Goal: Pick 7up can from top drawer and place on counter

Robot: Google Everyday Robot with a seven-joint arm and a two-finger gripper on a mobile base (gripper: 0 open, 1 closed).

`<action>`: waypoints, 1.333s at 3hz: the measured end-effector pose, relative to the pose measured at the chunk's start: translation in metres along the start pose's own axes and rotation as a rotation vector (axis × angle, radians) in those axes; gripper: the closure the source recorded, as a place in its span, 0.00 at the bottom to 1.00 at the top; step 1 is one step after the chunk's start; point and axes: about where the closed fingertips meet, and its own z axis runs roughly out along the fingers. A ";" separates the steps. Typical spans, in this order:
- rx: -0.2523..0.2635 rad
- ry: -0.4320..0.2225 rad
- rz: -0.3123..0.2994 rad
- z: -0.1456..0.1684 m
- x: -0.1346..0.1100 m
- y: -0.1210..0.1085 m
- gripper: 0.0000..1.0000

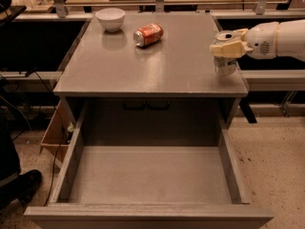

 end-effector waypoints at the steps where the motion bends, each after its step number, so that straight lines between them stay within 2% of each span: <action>1: 0.018 -0.066 0.033 0.002 0.002 -0.001 1.00; 2: 0.020 -0.128 0.057 0.010 0.003 0.001 0.84; 4: 0.023 -0.189 0.079 0.020 0.011 0.008 0.38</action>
Offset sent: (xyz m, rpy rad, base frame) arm 0.0051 0.0108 -0.0091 0.2171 -0.0487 -0.0552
